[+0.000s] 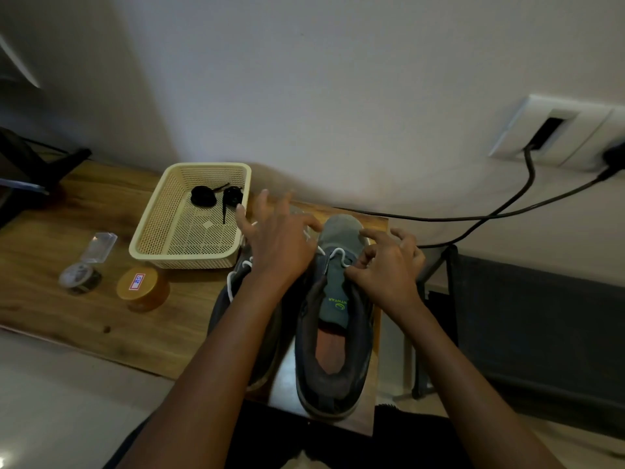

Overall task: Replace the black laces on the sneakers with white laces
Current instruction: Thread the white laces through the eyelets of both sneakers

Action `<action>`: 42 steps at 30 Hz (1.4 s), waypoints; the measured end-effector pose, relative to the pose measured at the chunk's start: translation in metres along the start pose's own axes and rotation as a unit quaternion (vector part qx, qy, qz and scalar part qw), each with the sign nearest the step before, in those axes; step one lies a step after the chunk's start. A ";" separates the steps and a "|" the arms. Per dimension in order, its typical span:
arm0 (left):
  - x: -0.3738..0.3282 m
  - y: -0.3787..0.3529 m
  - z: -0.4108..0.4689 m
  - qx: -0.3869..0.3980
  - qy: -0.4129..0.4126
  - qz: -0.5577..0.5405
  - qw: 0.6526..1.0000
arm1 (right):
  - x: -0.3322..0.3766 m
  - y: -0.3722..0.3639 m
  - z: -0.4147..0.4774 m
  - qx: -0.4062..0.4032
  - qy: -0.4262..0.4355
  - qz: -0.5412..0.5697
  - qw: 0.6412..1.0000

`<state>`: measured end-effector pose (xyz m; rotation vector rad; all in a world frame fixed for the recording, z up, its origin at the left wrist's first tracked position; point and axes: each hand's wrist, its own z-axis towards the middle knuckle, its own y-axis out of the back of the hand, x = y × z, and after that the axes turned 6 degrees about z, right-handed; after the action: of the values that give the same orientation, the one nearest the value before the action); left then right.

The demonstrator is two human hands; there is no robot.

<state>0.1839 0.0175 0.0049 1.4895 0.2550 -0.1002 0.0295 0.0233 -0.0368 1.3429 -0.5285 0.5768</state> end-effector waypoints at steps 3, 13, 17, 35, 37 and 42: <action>-0.003 -0.006 -0.003 0.035 -0.001 0.036 0.999 | -0.001 0.000 0.000 0.001 -0.001 -0.004 1.000; 0.012 0.004 0.003 -0.100 0.141 -0.053 0.984 | -0.006 -0.002 0.003 0.005 -0.014 0.005 1.000; 0.014 0.005 0.006 -0.153 0.169 -0.075 0.971 | -0.009 -0.005 0.004 0.005 -0.015 -0.007 1.000; 0.016 0.027 0.010 -0.181 0.076 -0.331 0.923 | -0.018 0.027 0.019 0.098 -0.078 0.121 0.985; 0.015 0.042 0.008 -0.183 0.068 -0.425 0.884 | -0.004 0.042 0.020 0.101 -0.103 0.233 0.962; 0.011 0.094 -0.013 -0.184 0.015 -0.480 0.858 | 0.027 0.079 0.008 0.078 -0.122 0.377 0.915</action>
<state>0.2142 0.0389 0.0925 0.8639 0.9770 -0.7854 -0.0029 0.0281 0.0409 1.3462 -1.2531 1.1034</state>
